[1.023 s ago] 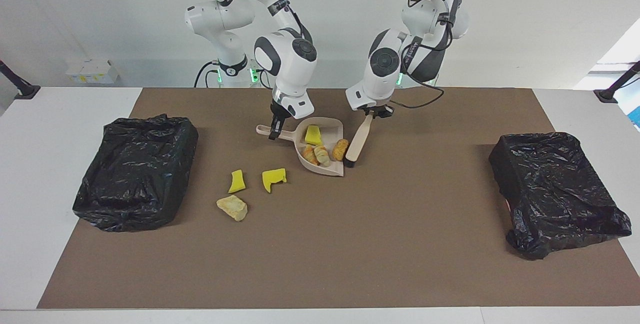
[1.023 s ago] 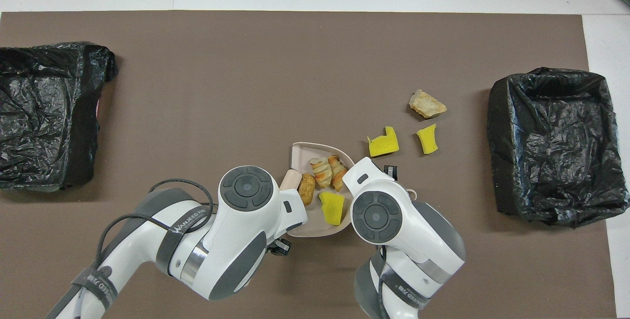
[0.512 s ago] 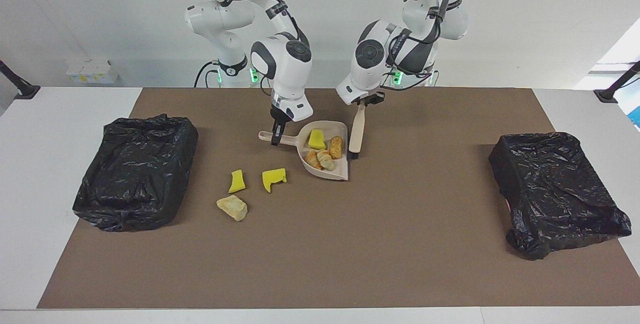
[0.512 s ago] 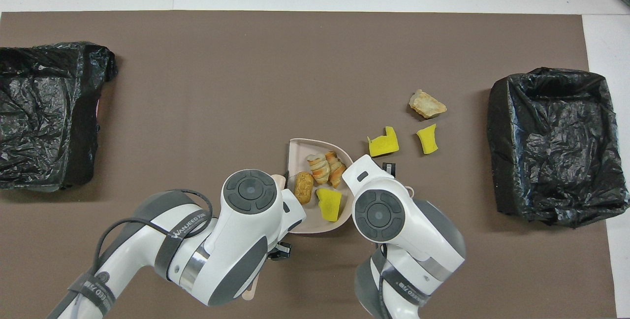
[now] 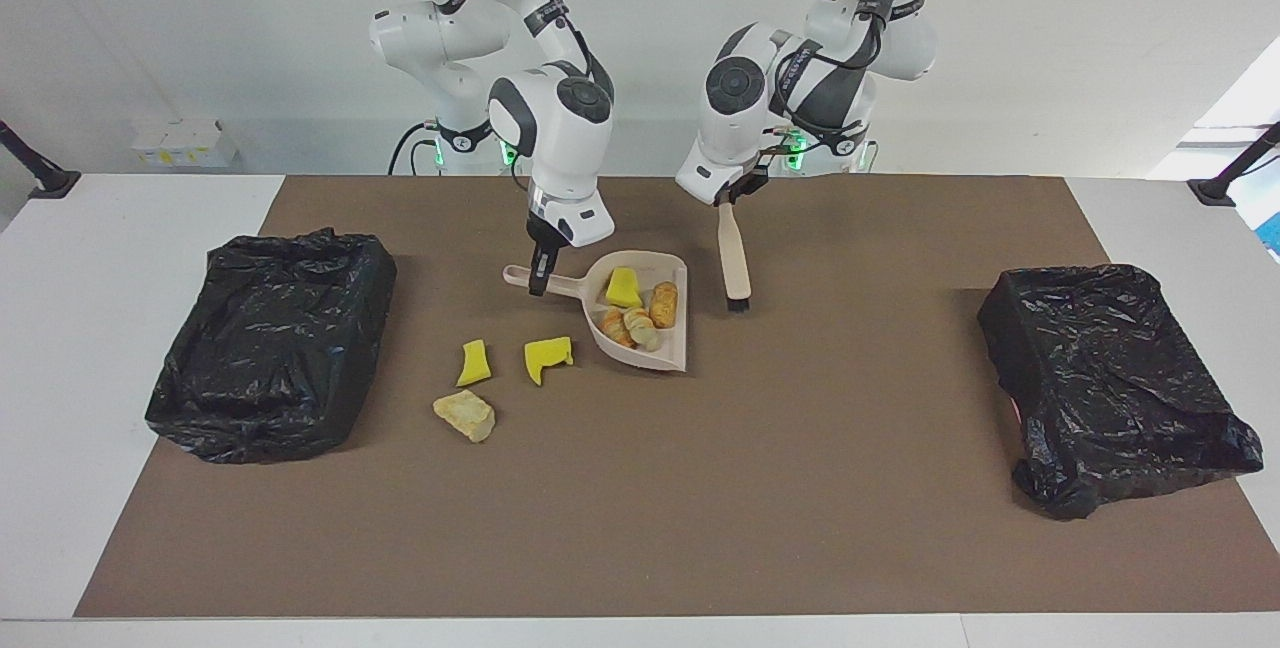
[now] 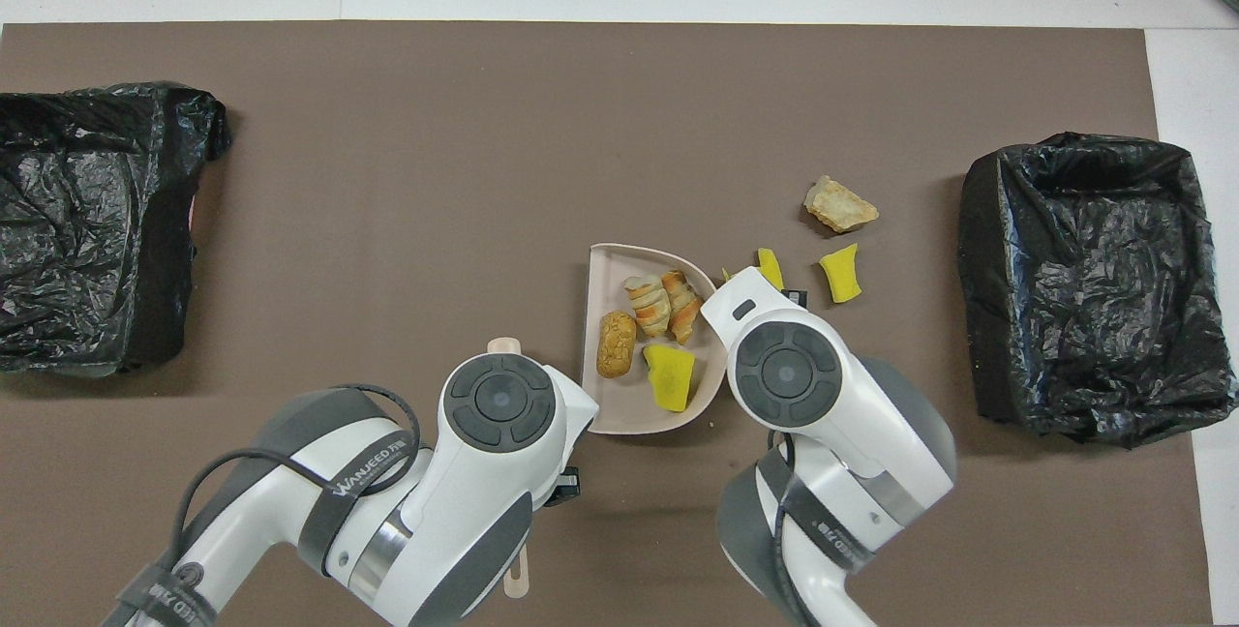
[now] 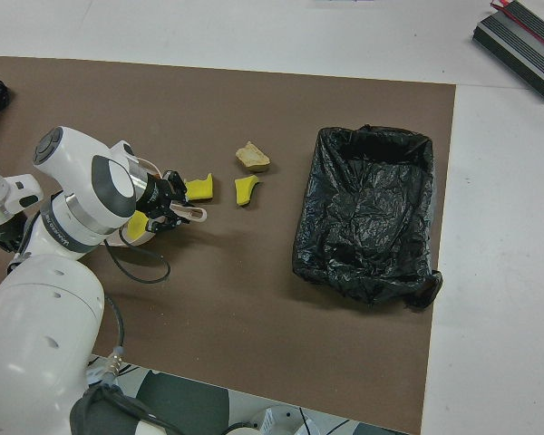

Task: Sweep and dump trash in bin
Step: 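Sweep more trash into the dustpan with the left gripper's brush, then carry the dustpan to the black bag with the right gripper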

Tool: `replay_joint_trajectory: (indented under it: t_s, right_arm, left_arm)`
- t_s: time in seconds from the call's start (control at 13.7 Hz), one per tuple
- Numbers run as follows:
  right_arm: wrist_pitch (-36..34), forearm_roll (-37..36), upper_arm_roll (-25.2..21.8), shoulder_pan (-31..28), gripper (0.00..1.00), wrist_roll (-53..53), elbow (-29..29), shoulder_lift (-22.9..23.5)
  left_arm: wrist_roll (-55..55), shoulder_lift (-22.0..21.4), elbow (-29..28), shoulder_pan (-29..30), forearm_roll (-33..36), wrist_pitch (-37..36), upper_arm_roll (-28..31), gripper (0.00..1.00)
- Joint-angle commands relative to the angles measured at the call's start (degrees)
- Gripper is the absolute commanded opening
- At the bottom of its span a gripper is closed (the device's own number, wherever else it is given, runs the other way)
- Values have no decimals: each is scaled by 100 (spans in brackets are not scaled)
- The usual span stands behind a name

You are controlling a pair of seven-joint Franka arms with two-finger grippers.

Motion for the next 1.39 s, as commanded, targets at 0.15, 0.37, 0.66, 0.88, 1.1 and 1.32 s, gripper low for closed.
replay_joint_trajectory:
  t_s: [0.15, 0.37, 0.66, 0.88, 1.1, 1.32]
  right_arm:
    - [-871, 551, 3, -736, 0, -1699, 508, -284]
    - [-1311, 569, -15, -1325, 0, -2877, 922, -301]
    - [-1488, 561, -32, -2256, 0, -4275, 1125, -389]
    - [-1479, 561, -268, -2854, 0, -5189, 1204, -468]
    - [-1313, 569, -840, -3294, 0, -5745, 1248, -451]
    - [-805, 473, -1069, -3751, 0, -6298, 1406, -390]
  left_arm:
    - [-804, -363, -482, -444, 107, 560, 38, 0]
    - [-1351, -741, -1115, -945, 99, 1546, 29, 0]
    - [-1536, -776, -1440, -1586, 46, 1941, 20, 0]
    - [-1536, -777, -1556, -1921, 28, 2144, 20, 0]
    - [-1536, -812, -1784, -2133, -190, 2338, 20, 0]
    - [-1519, -777, -1811, -2142, -648, 2338, 20, 0]
